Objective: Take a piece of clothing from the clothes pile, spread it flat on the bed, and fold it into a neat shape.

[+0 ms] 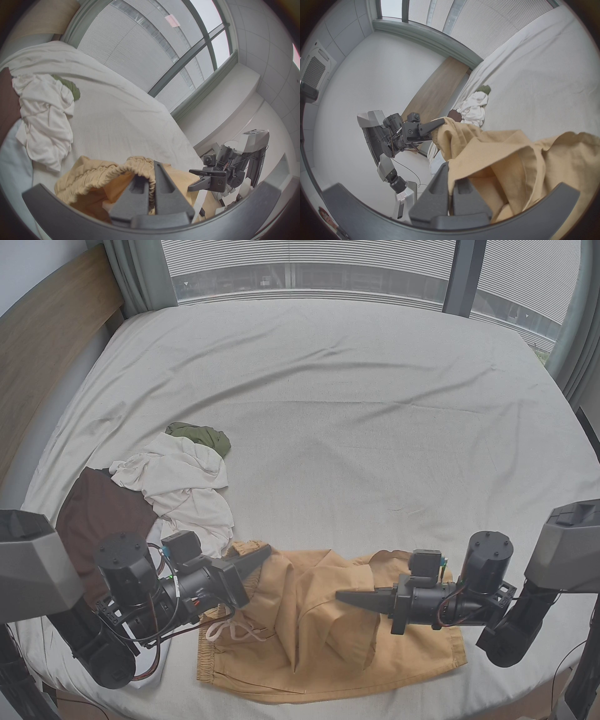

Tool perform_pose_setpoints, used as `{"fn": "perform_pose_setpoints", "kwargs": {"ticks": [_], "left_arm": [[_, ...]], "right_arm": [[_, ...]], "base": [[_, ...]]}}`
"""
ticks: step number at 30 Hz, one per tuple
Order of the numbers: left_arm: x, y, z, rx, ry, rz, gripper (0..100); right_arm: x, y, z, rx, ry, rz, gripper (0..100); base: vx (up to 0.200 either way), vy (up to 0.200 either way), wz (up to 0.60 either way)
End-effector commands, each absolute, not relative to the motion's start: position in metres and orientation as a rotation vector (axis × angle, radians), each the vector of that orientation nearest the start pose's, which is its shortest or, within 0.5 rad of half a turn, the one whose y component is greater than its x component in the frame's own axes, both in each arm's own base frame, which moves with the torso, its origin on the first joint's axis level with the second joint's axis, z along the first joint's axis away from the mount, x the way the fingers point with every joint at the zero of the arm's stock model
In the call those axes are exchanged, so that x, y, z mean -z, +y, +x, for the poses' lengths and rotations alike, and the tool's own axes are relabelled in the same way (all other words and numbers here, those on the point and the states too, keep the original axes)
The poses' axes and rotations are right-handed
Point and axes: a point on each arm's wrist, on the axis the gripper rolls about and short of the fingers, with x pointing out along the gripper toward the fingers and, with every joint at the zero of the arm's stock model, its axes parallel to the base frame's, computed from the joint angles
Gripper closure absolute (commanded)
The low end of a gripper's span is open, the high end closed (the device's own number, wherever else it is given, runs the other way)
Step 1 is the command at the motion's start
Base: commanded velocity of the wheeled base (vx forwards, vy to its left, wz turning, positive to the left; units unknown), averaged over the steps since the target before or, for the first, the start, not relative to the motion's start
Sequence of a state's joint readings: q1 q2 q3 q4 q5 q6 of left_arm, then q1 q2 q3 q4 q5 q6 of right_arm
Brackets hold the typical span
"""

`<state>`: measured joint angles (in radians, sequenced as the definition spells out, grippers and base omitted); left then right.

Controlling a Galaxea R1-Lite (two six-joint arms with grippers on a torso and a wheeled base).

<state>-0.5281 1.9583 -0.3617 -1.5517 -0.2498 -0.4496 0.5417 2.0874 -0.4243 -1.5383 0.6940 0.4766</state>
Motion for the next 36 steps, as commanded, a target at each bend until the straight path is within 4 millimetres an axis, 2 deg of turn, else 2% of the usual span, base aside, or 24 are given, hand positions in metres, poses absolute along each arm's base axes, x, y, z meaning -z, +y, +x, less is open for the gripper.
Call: {"fn": "perform_pose_setpoints", "kwargs": {"ticks": [1, 4, 8, 12, 19, 24, 28, 32, 36], "left_arm": [[-0.15, -0.141, 0.23, 0.817, 0.039, -0.481, 100], [-0.167, -0.138, 0.226, 0.86, -0.016, -0.502, 100], [-0.175, -0.132, 0.23, 0.893, -0.048, -0.489, 100], [-0.174, -0.127, 0.231, 0.898, -0.045, -0.483, 100], [-0.174, -0.115, 0.229, 0.864, -0.049, -0.479, 100], [-0.178, -0.099, 0.231, 0.816, -0.069, -0.478, 100], [-0.171, -0.088, 0.233, 0.801, -0.042, -0.468, 100], [-0.155, -0.085, 0.234, 0.786, 0.026, -0.466, 100], [-0.147, -0.082, 0.229, 0.802, 0.075, -0.463, 100]], "right_arm": [[-0.115, 0.136, 0.239, -1.144, 0.277, 0.44, 100], [-0.137, 0.122, 0.233, -1.131, 0.212, 0.469, 100], [-0.161, 0.108, 0.226, -1.124, 0.138, 0.495, 100], [-0.174, 0.095, 0.221, -1.118, 0.092, 0.497, 100], [-0.191, 0.067, 0.224, -1.082, 0.042, 0.509, 100], [-0.195, 0.052, 0.23, -1.038, 0.027, 0.523, 100], [-0.19, 0.042, 0.233, -1.015, 0.055, 0.532, 100], [-0.163, 0.04, 0.244, -0.972, 0.156, 0.568, 100], [-0.154, 0.041, 0.249, -0.963, 0.174, 0.553, 100]], "base": [[0.0, 0.0, 0.0], [0.0, 0.0, 0.0], [0.0, 0.0, 0.0], [0.0, 0.0, 0.0], [0.0, 0.0, 0.0], [0.0, 0.0, 0.0], [0.0, 0.0, 0.0], [0.0, 0.0, 0.0], [0.0, 0.0, 0.0]]}}
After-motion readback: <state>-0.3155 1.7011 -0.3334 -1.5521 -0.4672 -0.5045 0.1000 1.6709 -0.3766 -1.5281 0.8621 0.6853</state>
